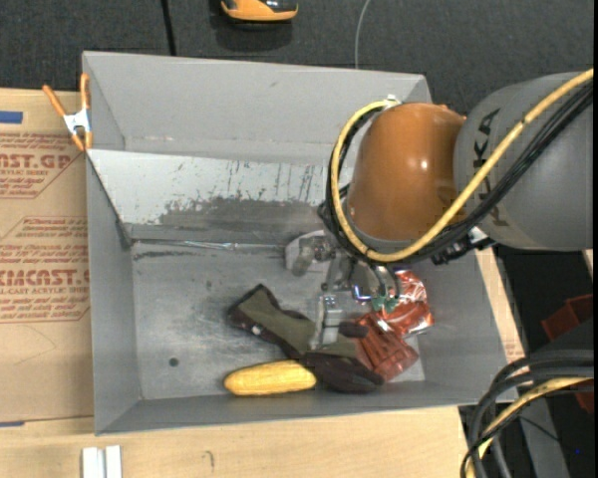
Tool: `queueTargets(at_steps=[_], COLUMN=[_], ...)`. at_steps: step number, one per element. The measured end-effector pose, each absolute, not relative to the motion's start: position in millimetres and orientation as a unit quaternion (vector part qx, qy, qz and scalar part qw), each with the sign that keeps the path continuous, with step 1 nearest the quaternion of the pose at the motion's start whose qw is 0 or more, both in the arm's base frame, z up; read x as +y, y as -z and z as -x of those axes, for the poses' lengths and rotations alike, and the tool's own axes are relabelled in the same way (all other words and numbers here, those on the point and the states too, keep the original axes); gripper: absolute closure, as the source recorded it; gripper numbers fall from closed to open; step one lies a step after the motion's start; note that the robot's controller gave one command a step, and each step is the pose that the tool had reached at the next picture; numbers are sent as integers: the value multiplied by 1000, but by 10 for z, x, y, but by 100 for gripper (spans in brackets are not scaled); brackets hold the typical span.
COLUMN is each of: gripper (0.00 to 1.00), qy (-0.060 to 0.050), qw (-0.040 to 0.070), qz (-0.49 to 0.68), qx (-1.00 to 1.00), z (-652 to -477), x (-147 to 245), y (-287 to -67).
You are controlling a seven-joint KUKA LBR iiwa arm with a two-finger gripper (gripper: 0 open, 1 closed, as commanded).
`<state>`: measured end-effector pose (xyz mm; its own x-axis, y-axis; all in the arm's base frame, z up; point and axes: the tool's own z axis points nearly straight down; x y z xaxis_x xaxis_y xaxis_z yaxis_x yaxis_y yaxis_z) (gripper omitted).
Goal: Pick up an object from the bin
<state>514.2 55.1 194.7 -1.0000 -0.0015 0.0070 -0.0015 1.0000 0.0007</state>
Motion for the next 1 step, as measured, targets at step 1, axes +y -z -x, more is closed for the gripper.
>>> queueTargets(at_steps=[1], gripper=[0], qy=[1], qw=[0], qz=[0], qx=[-1000], z=[-5157], x=[549], y=[-1993])
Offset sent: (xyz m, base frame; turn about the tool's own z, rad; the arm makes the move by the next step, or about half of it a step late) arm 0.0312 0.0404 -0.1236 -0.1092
